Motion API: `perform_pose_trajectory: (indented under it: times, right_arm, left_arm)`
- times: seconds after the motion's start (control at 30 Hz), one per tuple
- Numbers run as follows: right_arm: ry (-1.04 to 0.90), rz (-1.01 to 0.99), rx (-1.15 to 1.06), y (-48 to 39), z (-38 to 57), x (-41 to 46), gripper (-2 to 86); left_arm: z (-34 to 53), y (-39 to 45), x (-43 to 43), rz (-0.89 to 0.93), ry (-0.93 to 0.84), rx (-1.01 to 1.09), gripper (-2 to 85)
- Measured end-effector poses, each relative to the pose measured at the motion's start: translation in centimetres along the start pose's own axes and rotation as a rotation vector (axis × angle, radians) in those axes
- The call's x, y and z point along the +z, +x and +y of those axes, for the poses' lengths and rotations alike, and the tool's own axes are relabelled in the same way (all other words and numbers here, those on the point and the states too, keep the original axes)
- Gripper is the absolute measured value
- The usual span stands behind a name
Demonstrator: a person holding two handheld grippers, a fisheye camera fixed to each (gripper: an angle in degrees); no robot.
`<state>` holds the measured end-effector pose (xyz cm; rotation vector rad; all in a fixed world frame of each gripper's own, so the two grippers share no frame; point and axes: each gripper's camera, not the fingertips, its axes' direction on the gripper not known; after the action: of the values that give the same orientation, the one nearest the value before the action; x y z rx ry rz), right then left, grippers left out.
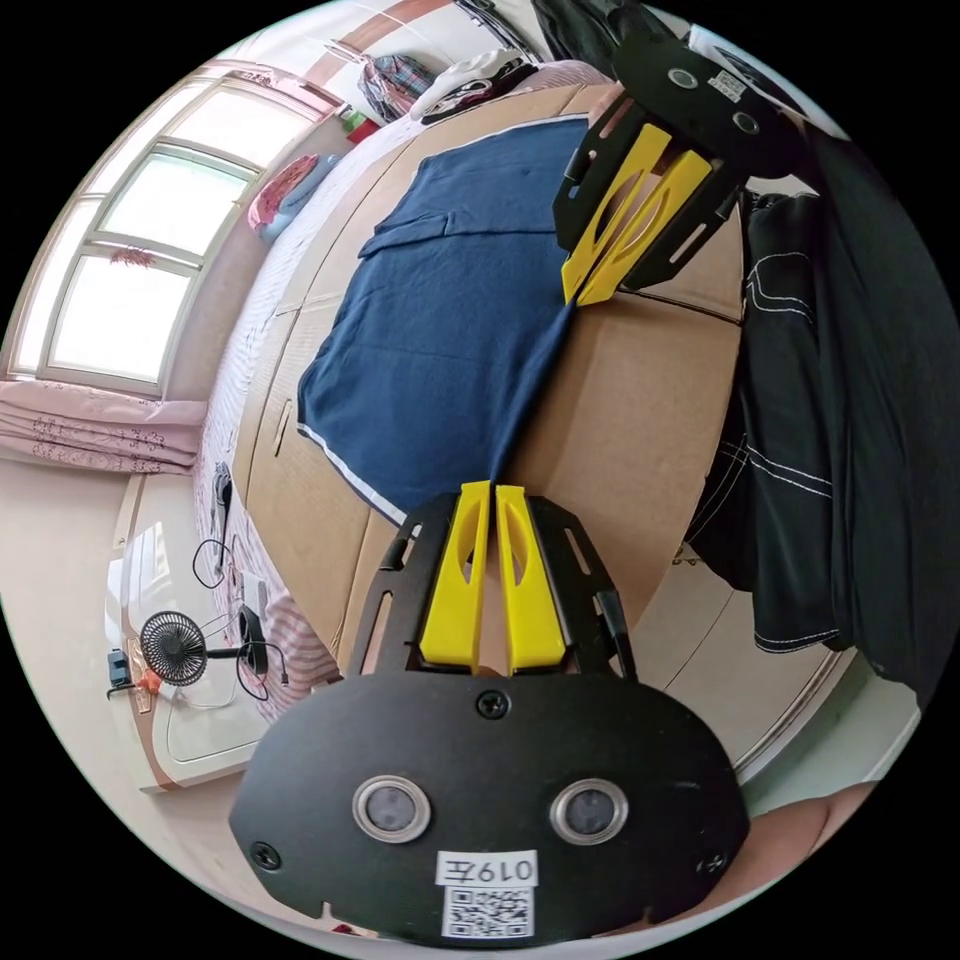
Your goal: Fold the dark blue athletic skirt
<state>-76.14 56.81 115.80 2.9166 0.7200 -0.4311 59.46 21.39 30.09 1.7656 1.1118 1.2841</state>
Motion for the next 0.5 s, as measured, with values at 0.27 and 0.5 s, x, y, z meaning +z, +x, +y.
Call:
perform_pose_trajectory:
  times: [0.27,0.5]
  right_arm:
    - [0.017,0.005,0.026,3.8,2.3,-1.5,-0.2]
    - [0.084,0.018,0.263,7.3,7.4,-3.6,4.9]
  left_arm:
    - [1.0,0.7,2.0,0.008,0.009,-0.009,2.0]
    - [2.4,1.8,0.7,0.014,0.122,-0.059,6.0]
